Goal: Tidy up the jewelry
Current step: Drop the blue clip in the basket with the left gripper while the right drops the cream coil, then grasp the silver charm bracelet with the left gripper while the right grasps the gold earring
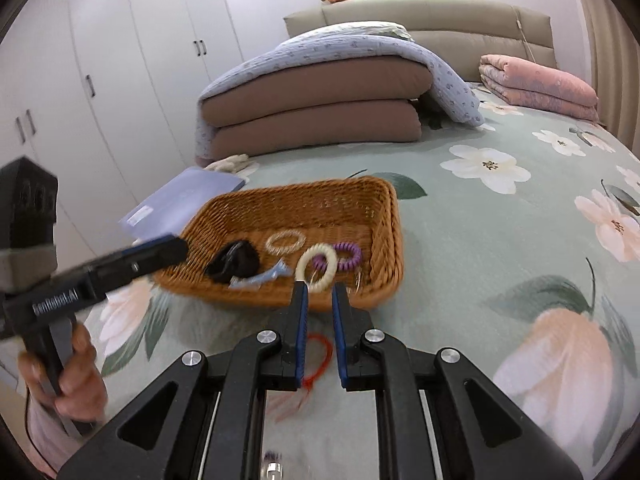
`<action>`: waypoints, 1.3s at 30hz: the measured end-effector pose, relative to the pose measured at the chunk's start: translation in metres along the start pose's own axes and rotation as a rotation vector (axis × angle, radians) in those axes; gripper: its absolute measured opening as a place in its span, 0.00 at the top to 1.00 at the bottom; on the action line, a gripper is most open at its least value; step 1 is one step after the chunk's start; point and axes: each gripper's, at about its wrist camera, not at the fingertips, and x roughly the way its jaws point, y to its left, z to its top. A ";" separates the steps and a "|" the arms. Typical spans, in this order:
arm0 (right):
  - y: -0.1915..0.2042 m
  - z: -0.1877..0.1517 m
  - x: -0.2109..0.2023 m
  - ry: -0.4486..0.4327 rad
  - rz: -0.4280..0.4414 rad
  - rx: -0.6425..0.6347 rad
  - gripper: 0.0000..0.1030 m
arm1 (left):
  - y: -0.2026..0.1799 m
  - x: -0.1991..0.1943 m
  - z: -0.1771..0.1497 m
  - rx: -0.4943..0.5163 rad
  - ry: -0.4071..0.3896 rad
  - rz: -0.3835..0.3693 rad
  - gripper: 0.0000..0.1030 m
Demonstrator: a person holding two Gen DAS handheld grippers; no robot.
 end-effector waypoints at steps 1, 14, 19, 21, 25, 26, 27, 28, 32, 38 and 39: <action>0.002 -0.006 -0.005 0.002 0.002 -0.011 0.84 | -0.004 -0.009 -0.003 0.013 -0.004 -0.002 0.59; 0.021 -0.093 -0.019 0.142 0.017 -0.143 0.78 | -0.017 -0.043 -0.092 0.014 0.120 0.015 0.59; 0.019 -0.114 -0.007 0.196 0.023 -0.166 0.78 | -0.006 -0.033 -0.121 -0.036 0.177 0.020 0.59; 0.019 -0.118 0.000 0.216 0.015 -0.170 0.78 | -0.002 -0.031 -0.128 -0.044 0.194 0.020 0.59; 0.019 -0.121 0.009 0.229 -0.014 -0.176 0.78 | 0.001 -0.026 -0.138 -0.036 0.231 0.016 0.59; 0.019 -0.121 0.011 0.231 -0.017 -0.179 0.78 | 0.000 -0.024 -0.139 -0.029 0.238 0.015 0.59; 0.020 -0.121 0.012 0.233 -0.021 -0.184 0.78 | -0.002 -0.021 -0.140 -0.021 0.243 0.016 0.59; 0.021 -0.121 0.014 0.236 -0.027 -0.189 0.78 | -0.005 -0.018 -0.141 -0.009 0.249 0.022 0.59; 0.027 -0.123 0.020 0.244 -0.062 -0.217 0.78 | -0.013 -0.005 -0.144 0.043 0.282 0.069 0.59; 0.037 -0.126 0.022 0.228 -0.129 -0.275 0.87 | -0.020 0.012 -0.138 0.065 0.297 0.117 0.59; 0.037 -0.127 0.022 0.228 -0.138 -0.279 0.94 | -0.022 0.015 -0.137 0.073 0.298 0.132 0.59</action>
